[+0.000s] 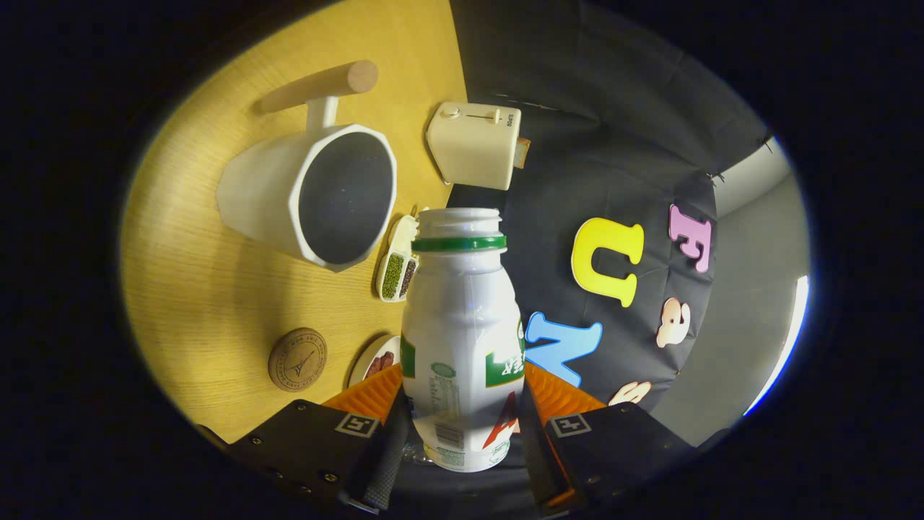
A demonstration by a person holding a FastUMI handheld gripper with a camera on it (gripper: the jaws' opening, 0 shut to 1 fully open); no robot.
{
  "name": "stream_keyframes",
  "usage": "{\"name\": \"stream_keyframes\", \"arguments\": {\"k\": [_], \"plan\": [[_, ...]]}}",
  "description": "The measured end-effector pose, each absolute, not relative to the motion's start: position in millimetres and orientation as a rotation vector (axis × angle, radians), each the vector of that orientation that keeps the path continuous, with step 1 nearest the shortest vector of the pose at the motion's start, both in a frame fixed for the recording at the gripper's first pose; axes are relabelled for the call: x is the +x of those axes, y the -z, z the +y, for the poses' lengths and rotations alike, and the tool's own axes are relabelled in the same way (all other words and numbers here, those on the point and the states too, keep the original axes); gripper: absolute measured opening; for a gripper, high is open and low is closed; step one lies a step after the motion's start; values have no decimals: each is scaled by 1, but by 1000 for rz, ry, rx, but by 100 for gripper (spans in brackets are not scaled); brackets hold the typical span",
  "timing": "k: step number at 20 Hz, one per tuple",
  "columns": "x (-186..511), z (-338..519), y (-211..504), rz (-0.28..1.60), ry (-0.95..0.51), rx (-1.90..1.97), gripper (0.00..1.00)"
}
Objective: Take the bottle from table, then pour the juice into the cup, finally place the bottle on the coaster
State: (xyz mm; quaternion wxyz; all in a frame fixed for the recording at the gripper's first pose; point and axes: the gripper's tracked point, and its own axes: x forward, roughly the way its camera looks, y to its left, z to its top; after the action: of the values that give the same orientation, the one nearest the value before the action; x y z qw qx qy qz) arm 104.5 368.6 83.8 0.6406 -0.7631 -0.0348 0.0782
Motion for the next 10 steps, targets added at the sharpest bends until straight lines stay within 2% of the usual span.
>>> {"name": "stream_keyframes", "arguments": {"k": [6,10], "plan": [[101,364,-71,-54,-232,-1386,71],[104,352,-66,-43,-214,-1110,71]]}}
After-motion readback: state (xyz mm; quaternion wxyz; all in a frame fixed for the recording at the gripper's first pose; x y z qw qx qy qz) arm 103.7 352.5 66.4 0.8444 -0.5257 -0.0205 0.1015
